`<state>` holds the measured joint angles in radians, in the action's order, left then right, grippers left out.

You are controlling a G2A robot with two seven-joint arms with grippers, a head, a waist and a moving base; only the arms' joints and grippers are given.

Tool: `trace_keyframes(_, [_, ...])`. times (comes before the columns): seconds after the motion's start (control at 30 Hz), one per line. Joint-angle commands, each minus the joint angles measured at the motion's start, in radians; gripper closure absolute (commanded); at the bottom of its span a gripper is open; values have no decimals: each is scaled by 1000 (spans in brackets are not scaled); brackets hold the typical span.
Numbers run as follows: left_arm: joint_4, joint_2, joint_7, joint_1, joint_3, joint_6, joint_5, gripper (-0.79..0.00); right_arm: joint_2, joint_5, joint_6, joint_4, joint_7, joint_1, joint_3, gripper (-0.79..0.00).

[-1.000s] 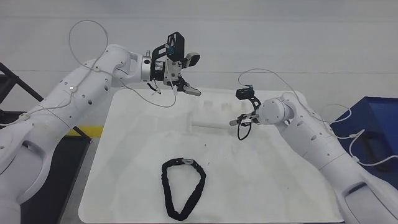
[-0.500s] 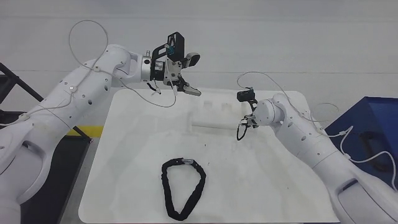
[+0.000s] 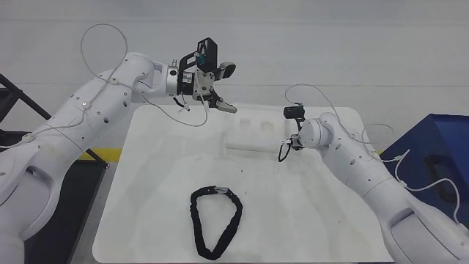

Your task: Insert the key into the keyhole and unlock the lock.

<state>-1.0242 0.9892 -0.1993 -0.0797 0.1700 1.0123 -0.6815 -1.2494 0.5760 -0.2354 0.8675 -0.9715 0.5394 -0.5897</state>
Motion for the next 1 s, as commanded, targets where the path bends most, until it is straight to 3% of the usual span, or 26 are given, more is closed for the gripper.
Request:
trace_keyframes(0.0, [0, 0, 0, 0, 0, 0, 0, -785, -6, 1, 2, -12, 6, 0, 1, -108])
trace_keyframes(0.07, [0, 0, 0, 0, 0, 0, 0, -785, -12, 1, 6, -24, 9, -1, 1, -83])
trace_keyframes(0.1, [0, 0, 0, 0, 0, 0, 0, -785, -14, 1, 7, -30, 11, -3, 0, -6])
trace_keyframes(0.5, [0, 0, 0, 0, 0, 0, 0, -785, -6, 23, 40, 12, -56, -51, -65, 0])
trace_keyframes(0.97, [0, 0, 0, 0, 0, 0, 0, -785, 81, -87, 121, 391, -163, 49, -311, 0])
